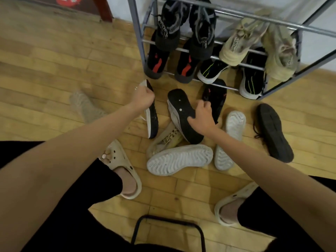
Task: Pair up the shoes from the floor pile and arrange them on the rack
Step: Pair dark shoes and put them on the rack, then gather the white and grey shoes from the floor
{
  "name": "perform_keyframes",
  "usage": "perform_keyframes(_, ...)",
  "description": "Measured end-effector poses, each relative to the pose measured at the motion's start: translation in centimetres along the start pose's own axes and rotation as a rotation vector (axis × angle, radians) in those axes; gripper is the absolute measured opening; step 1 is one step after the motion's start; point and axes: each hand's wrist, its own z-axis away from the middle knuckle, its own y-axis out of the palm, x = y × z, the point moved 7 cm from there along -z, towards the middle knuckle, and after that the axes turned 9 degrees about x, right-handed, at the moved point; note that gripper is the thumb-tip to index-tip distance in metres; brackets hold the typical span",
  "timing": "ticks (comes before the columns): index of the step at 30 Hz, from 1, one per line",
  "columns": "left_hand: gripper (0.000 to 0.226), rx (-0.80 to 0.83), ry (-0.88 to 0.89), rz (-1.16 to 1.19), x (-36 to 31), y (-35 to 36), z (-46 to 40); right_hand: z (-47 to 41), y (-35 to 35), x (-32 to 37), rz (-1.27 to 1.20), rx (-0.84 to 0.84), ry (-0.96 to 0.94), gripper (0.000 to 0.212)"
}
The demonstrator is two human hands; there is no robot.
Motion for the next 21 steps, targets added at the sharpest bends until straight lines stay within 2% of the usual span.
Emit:
perform_keyframes(2, 0.005, 0.046, -0.042, -0.114, 2.4, 1.2, 0.3, 0.5, 2.3, -1.4, 0.05, 0.104, 0.05, 0.068)
perform_keyframes(3, 0.01, 0.053, -0.084, -0.137, 3.7, 1.8, 0.4, 0.7, 3.3, -2.0, 0.088, 0.15, 0.064, 0.075)
perform_keyframes(5, 0.043, 0.057, -0.226, -0.169, 6.5, 3.0, 0.4, 0.6, 5.1, -2.9, 0.149, 0.205, 0.094, 0.088)
perform_keyframes(10, 0.084, 0.104, -0.394, -0.087, 10.2, 6.6, 1.0, -0.2, 8.0, -4.3, 0.183, 0.226, 0.203, 0.11)
perform_keyframes(15, 0.059, 0.165, -0.369, -0.016, 11.1, 8.7, 0.7, -0.7, 9.5, -4.5, 0.296, 0.079, 0.253, 0.117)
perform_keyframes(18, 0.051, 0.105, -0.354, -0.059, 11.2, 8.1, 0.6, -1.1, 9.7, -5.1, 0.302, 0.095, 0.284, 0.111)
perform_keyframes(21, 0.047, 0.025, -0.357, 0.016, 10.6, 6.9, 0.9, -1.5, 8.1, -5.2, 0.243, 0.087, 0.258, 0.106)
